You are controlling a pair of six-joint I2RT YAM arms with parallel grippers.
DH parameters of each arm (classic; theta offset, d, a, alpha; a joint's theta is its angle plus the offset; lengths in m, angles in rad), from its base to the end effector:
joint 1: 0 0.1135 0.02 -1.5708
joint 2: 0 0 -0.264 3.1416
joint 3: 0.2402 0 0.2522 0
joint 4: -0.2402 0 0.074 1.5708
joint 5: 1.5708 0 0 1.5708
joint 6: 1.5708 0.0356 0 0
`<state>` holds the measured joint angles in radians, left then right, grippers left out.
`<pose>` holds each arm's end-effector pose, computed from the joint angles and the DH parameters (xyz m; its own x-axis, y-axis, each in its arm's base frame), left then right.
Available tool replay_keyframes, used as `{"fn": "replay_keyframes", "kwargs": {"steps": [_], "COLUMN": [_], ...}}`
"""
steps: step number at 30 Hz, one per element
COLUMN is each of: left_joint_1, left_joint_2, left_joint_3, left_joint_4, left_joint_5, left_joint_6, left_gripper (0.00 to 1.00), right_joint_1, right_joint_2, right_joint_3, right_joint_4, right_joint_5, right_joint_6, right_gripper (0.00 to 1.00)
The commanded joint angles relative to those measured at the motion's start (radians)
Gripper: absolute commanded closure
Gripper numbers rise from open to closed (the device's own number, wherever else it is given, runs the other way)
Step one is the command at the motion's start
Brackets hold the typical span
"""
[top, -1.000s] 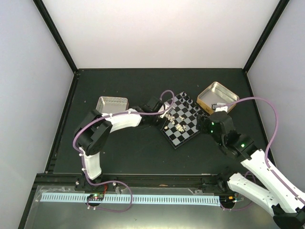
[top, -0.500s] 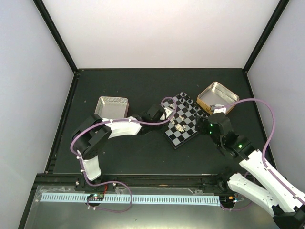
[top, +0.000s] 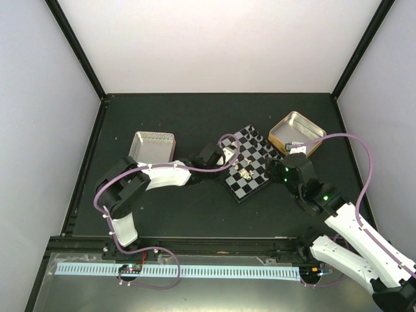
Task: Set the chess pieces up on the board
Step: Place the chess piece on the chessboard, then pick up the chess piece from the chessboard.
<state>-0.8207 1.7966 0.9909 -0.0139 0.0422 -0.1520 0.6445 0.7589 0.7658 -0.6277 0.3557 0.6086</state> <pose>0.2490 -0.2694 0.1556 -0.6061 0.4286 -0.6700 0.6665 0.7334 -0.1338 0.1356 0.0864 0.2944 -0.5740 0.2390 -0.7832 -0.0104 0.9542 0.2989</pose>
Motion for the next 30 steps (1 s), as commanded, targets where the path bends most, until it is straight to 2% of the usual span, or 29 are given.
{"fn": "replay_keyframes", "kwargs": {"steps": [1, 6, 14, 18, 25, 30], "left_joint_1": [-0.012, -0.011, -0.01, -0.008, 0.003, 0.013], "left_joint_2": [-0.008, -0.003, -0.061, -0.11, -0.155, -0.156], "left_joint_3": [-0.026, -0.024, -0.023, -0.022, -0.001, 0.02], "left_joint_4": [-0.055, -0.051, -0.052, -0.055, -0.089, -0.138], "left_joint_5": [0.028, 0.028, 0.033, 0.042, 0.058, 0.076], "left_joint_6": [0.014, 0.001, -0.028, -0.036, -0.074, -0.105], "left_gripper": [0.81, 0.7, 0.39, 0.3, 0.27, 0.3], "right_joint_1": [-0.004, -0.003, -0.003, -0.004, -0.004, -0.005], "right_joint_2": [-0.007, -0.012, -0.022, -0.025, -0.028, -0.014], "right_joint_3": [-0.012, -0.015, -0.007, 0.0, -0.002, -0.002], "right_joint_4": [0.02, 0.014, -0.001, -0.01, -0.015, -0.023], "right_joint_5": [-0.003, -0.012, -0.022, -0.029, -0.044, -0.044], "right_joint_6": [0.012, 0.014, 0.013, 0.014, 0.024, 0.036], "right_gripper": [0.24, 0.24, 0.24, 0.24, 0.24, 0.24]}}
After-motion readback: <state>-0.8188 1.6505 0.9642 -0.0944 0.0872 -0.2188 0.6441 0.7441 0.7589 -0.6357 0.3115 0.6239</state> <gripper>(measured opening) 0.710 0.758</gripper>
